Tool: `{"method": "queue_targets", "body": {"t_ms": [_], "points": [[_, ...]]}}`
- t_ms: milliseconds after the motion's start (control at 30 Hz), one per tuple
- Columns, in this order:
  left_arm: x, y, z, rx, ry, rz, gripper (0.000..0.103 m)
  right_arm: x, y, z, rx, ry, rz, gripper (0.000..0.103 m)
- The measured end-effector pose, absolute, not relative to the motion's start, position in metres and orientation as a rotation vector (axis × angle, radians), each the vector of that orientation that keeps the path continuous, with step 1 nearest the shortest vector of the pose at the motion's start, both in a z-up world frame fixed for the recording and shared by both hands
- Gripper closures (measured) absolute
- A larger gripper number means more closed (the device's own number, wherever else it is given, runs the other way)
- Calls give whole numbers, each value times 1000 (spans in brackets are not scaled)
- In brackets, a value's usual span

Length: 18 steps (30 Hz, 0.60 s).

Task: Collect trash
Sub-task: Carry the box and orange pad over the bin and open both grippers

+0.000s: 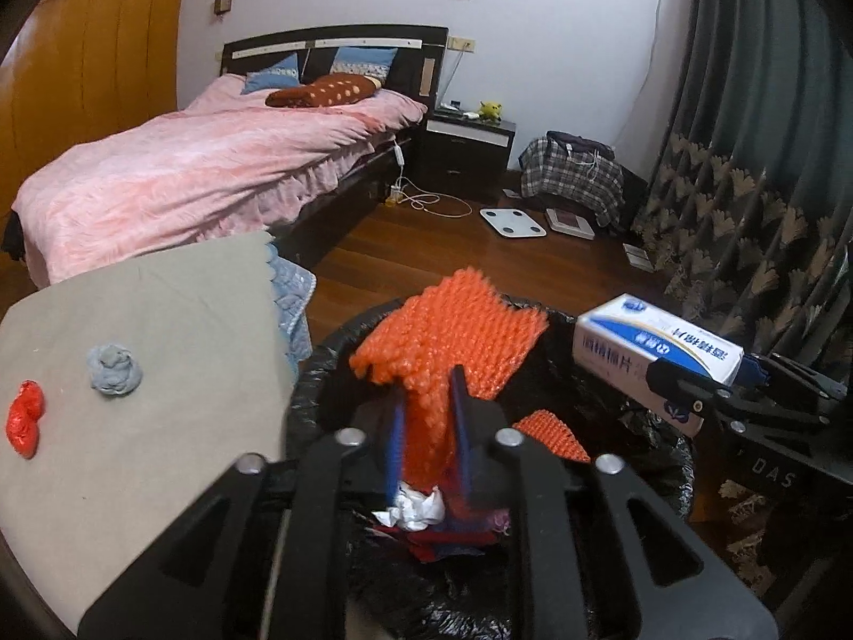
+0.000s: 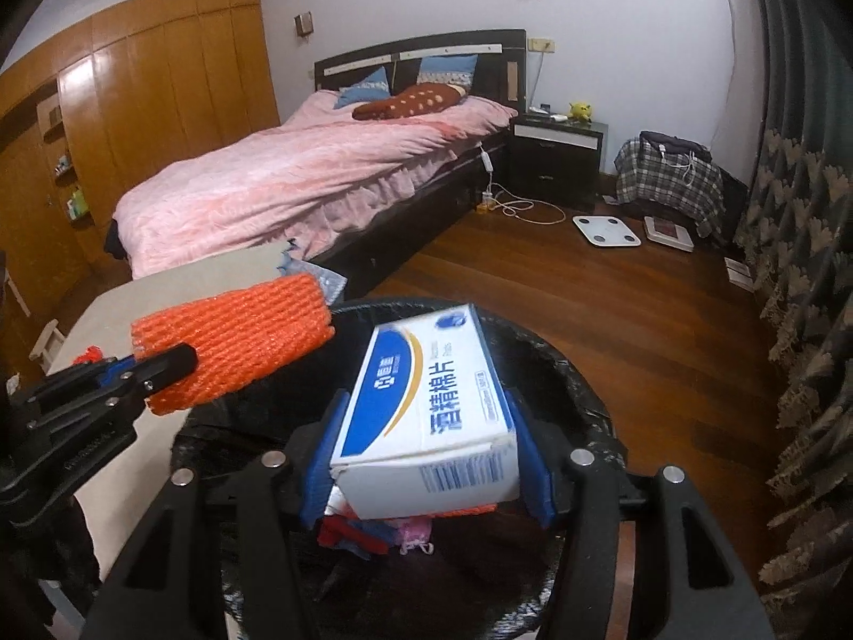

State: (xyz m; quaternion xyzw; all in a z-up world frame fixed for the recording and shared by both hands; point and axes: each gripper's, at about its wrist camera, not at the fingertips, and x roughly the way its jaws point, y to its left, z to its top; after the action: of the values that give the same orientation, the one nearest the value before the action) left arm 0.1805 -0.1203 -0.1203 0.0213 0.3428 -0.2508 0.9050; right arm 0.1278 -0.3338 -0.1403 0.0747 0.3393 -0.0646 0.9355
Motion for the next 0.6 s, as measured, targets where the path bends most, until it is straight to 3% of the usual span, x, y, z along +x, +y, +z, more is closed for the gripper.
{"method": "queue_targets", "body": {"t_ms": [67, 333, 467, 600], "points": [[181, -120, -122, 33, 716, -526, 42, 126, -337, -141, 147, 693, -150, 35], [175, -98, -125, 31, 706, -471, 23, 121, -337, -134, 126, 666, -182, 8], [172, -71, -120, 32, 687, -400, 13, 126, -322, -130, 122, 656, -147, 6], [172, -32, -114, 34, 667, -314, 12, 133, -298, -130, 122, 645, -95, 6]]}}
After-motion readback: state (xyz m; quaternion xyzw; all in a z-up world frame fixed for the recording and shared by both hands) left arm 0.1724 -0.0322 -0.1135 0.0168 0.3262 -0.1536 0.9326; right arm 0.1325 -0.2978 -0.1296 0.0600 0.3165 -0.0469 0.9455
